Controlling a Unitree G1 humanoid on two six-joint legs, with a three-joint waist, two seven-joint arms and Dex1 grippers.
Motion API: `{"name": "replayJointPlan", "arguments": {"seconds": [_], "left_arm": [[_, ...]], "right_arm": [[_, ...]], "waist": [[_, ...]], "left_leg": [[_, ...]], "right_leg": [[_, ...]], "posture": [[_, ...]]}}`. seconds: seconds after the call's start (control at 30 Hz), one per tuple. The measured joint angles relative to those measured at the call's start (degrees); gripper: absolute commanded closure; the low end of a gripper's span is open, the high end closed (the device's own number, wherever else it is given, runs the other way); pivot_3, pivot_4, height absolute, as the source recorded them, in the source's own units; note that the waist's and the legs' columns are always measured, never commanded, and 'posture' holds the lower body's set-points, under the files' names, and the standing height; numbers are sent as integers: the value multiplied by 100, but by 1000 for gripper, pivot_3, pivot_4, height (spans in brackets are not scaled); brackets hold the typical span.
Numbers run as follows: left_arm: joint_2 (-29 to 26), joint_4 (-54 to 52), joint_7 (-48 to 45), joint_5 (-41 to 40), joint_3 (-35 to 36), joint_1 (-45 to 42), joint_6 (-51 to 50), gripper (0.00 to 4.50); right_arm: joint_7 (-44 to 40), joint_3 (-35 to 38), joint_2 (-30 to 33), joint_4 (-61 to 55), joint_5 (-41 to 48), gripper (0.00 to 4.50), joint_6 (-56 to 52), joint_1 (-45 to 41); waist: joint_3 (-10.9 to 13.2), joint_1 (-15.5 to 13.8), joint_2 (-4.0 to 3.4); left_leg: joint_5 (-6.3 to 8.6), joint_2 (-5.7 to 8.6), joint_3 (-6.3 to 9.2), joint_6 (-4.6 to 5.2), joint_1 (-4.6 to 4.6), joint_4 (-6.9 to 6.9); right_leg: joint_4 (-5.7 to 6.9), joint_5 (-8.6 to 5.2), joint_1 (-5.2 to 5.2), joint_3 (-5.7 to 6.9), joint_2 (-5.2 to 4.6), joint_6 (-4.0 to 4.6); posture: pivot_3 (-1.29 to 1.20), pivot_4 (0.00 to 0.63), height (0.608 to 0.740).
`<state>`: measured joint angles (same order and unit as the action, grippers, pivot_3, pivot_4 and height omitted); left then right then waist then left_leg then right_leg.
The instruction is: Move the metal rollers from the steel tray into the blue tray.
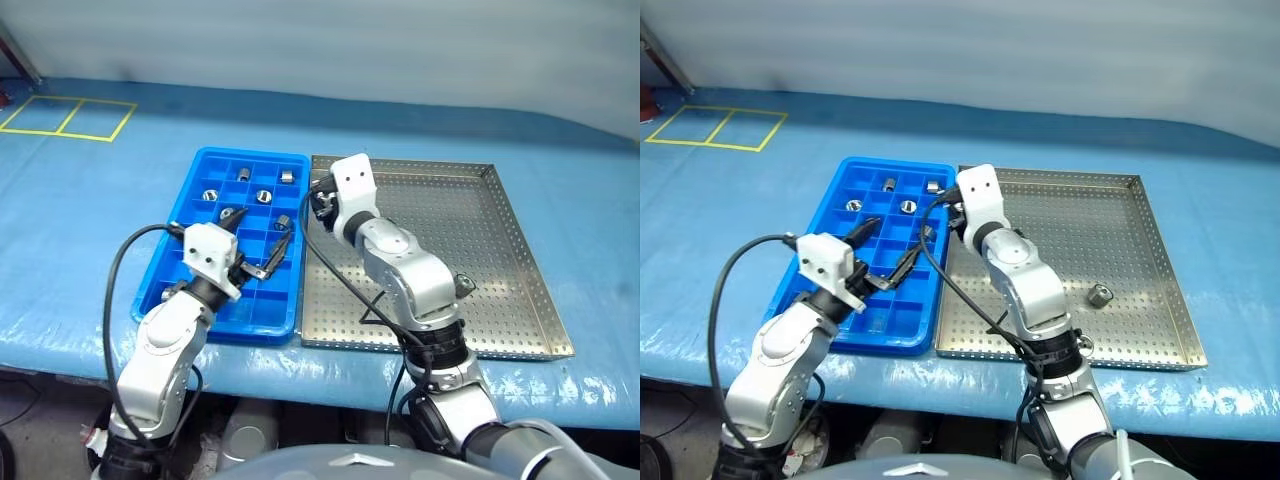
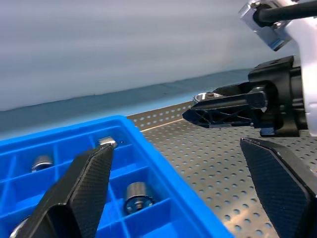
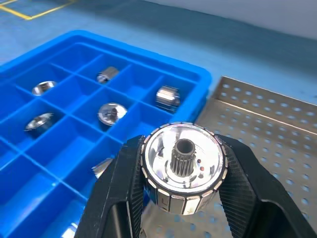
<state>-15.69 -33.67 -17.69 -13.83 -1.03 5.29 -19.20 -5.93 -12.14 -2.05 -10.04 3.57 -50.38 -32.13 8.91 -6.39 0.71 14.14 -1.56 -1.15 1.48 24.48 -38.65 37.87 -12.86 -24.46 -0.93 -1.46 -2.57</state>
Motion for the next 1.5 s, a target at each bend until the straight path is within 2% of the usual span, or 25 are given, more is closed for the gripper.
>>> {"name": "replayJointPlan", "arguments": {"seconds": [0.3, 0.7, 0.93, 1.0, 1.2, 1.5], "left_arm": [[0, -439, 305, 16, 321, 552, -43, 0], [90, -460, 392, 10, 237, 595, -175, 0], [89, -459, 367, -23, 114, 490, -202, 0], [89, -459, 355, -28, 94, 469, -206, 0], [80, -447, 262, -35, 48, 397, -246, 0], [9, -155, -20, -79, -82, -34, -274, 0]], "right_arm": [[-372, -258, -164, 545, 36, 2778, 442, -64], [-641, -266, -205, 909, 128, 2778, 753, 233], [-635, -259, -57, 875, 127, 2778, 713, 517], [-621, -250, -24, 837, 125, 2025, 674, 607], [-557, -177, 8, 526, 129, 142, 573, 665], [-194, 256, 117, -581, 111, 49, 334, 795]], "waist": [[1, -526, -1], [1, -1208, -1], [0, -1471, 0], [0, -1485, 0], [0, -1481, 0], [-2, -1390, 0]], "left_leg": [[-5, 2, 5, -10, 2, 8], [-10, 0, -9, -22, 10, 24], [-13, 0, -10, -29, 10, 44], [-13, 0, -11, -29, 10, 46], [-14, -1, -10, -31, 10, 48], [-15, 2, -8, -32, 11, 45]], "right_leg": [[-2, -5, -3, 16, 2, 4], [-6, -22, -14, 27, 7, -6], [-11, -27, -20, 31, 7, 1], [-12, -28, -20, 31, 8, 2], [-12, -30, -20, 36, 8, 2], [-15, -31, -16, 38, 7, 2]], "posture": [[532, 150, 740], [532, 150, 740], [491, 150, 740], [491, 150, 740], [455, 150, 740], [341, 150, 740]]}}
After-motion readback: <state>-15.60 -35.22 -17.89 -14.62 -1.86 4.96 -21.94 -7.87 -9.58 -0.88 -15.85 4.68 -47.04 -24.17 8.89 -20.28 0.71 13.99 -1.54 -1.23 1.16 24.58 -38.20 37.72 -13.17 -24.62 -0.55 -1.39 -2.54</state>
